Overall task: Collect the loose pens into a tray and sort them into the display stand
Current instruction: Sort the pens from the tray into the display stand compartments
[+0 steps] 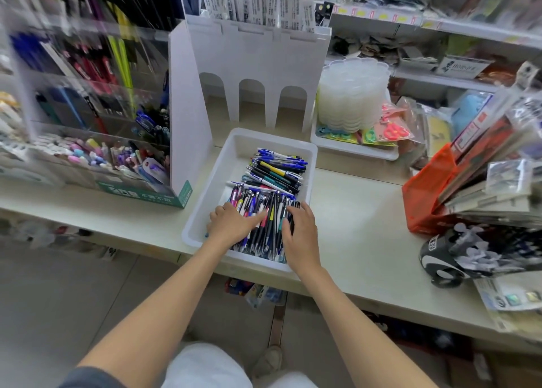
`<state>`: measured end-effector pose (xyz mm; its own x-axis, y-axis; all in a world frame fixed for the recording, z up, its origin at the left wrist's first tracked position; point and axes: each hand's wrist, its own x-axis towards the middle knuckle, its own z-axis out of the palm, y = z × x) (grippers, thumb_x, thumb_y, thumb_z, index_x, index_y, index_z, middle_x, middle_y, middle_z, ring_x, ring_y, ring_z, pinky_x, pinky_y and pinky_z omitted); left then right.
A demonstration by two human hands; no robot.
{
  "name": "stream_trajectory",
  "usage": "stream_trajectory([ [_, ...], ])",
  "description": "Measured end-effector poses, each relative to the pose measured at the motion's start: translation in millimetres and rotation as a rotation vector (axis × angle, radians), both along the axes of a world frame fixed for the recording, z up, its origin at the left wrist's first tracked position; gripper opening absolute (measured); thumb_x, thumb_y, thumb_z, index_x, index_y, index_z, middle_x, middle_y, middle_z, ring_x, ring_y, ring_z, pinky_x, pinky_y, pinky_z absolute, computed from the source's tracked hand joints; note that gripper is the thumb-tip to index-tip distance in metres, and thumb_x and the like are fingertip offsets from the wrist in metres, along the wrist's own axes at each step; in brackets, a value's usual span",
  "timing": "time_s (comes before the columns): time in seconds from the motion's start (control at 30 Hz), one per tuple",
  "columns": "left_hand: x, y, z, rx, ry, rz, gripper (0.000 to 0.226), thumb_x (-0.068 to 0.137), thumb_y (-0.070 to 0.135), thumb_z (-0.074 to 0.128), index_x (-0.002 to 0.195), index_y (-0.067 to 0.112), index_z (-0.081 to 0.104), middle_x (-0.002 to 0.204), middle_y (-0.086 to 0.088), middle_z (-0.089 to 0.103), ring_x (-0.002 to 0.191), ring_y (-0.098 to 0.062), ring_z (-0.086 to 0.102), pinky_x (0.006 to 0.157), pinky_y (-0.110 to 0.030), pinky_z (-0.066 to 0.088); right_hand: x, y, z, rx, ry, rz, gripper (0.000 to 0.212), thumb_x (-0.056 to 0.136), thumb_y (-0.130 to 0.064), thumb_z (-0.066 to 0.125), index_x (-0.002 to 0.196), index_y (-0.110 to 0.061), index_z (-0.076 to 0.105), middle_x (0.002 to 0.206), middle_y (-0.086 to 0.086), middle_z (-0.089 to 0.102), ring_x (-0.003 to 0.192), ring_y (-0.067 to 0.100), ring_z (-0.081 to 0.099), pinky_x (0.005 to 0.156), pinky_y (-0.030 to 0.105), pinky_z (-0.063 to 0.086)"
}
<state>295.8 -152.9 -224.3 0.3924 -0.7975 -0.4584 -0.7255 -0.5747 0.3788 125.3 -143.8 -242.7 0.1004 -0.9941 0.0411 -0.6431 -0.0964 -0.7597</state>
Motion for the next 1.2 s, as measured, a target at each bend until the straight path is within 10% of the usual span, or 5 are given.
stream_trajectory([
  [0.3,18.7,-0.8,-7.0,-0.067,0.094,-0.032,0.087,0.085,0.061,0.065,0.14,-0.001,0.036,0.128,-0.016,0.056,0.106,-0.029,0.058,0.078,-0.036,0.047,0.0,1.7,3.8,0.0,0.001,0.01,0.036,0.103,-0.023,0.043,0.138,-0.015,0.05,0.15,-0.002,0.041,0.148,0.009,0.015,0.118,0.031,0.017],
  [0.47,24.6,-1.1,-4.6,-0.216,0.241,0.07,0.081,0.083,0.048,0.076,0.142,0.003,0.043,0.137,-0.014,0.056,0.121,-0.031,0.055,0.093,-0.04,0.048,-0.1,1.9,4.5,0.002,0.005,0.016,0.036,0.104,-0.023,0.042,0.138,-0.015,0.05,0.149,-0.002,0.042,0.148,0.01,0.015,0.118,0.032,0.017],
  [0.73,34.1,-3.0,7.2,-0.347,0.411,0.093,0.017,0.093,0.015,0.067,0.106,0.01,0.058,0.093,-0.003,0.065,0.083,-0.021,0.062,0.06,-0.026,0.042,-0.2,0.9,2.4,-0.022,0.098,0.036,0.036,0.104,-0.024,0.042,0.138,-0.017,0.05,0.147,-0.002,0.046,0.148,0.013,0.018,0.119,0.036,0.016],
  [1.03,56.2,-1.6,25.6,-0.376,0.487,0.113,0.018,0.087,0.012,0.072,0.101,0.01,0.061,0.094,-0.008,0.07,0.087,-0.027,0.067,0.08,-0.042,0.055,0.4,-1.0,4.2,-0.136,0.211,0.026,0.03,0.1,-0.018,0.048,0.129,-0.016,0.055,0.131,-0.001,0.056,0.135,0.02,0.04,0.117,0.042,0.025],
  [1.2,64.1,-4.8,44.9,-0.459,0.624,0.162,0.019,0.088,0.007,0.072,0.103,0.007,0.061,0.085,-0.004,0.069,0.067,-0.009,0.067,0.056,-0.019,0.05,22.8,-16.3,31.8,-0.231,0.107,0.026,0.035,0.096,-0.013,0.053,0.131,-0.015,0.055,0.128,0.001,0.058,0.122,0.016,0.048,0.11,0.038,0.036],
])
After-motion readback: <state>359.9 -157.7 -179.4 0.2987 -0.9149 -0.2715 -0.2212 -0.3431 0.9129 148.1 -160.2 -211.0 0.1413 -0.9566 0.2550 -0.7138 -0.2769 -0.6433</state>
